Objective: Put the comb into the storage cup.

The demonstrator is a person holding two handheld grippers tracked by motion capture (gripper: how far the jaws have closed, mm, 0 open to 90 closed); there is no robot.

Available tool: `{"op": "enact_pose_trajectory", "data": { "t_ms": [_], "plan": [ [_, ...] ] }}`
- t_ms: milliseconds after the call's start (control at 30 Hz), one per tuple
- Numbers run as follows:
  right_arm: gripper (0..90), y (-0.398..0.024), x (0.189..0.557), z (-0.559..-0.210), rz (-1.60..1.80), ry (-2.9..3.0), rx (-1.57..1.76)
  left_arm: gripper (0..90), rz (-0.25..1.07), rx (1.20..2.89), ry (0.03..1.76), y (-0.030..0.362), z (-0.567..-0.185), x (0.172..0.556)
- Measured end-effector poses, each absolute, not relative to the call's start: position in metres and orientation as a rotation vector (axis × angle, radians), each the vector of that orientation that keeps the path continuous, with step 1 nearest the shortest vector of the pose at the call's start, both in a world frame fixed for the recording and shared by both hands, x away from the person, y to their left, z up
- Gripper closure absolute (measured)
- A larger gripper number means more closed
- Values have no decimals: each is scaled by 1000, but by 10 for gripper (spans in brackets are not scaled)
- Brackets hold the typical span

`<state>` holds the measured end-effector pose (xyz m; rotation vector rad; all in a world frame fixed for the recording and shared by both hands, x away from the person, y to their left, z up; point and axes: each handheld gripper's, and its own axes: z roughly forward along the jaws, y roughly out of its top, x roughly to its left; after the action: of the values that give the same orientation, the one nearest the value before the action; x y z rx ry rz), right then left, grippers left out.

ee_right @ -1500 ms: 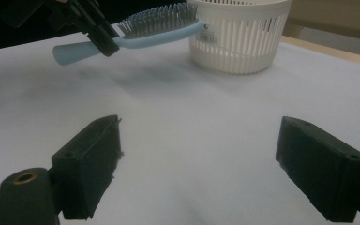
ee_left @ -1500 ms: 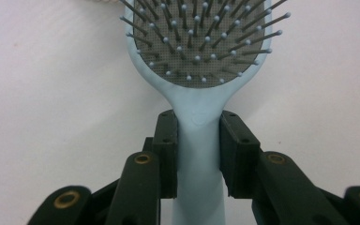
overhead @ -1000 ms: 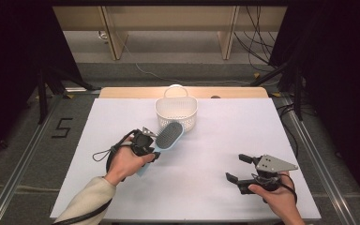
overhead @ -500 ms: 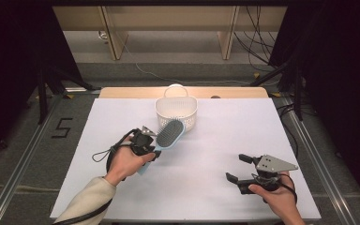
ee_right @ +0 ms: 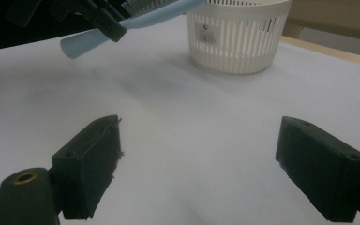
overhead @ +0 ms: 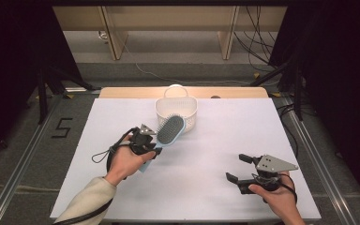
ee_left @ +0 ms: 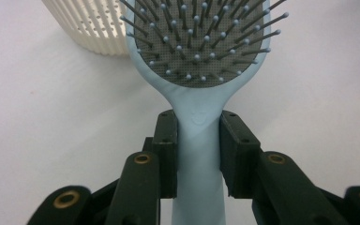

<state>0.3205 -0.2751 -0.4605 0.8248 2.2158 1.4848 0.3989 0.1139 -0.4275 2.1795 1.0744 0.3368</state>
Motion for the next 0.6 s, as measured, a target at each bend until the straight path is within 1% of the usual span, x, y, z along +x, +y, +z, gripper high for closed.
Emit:
{"op": "enact_pose_trajectory", "data": {
  "t_ms": [600],
  "plan": [
    [153, -275, 321, -460, 1485, 2216, 824, 699, 370, 2109, 1053, 115, -421, 397]
  ]
}}
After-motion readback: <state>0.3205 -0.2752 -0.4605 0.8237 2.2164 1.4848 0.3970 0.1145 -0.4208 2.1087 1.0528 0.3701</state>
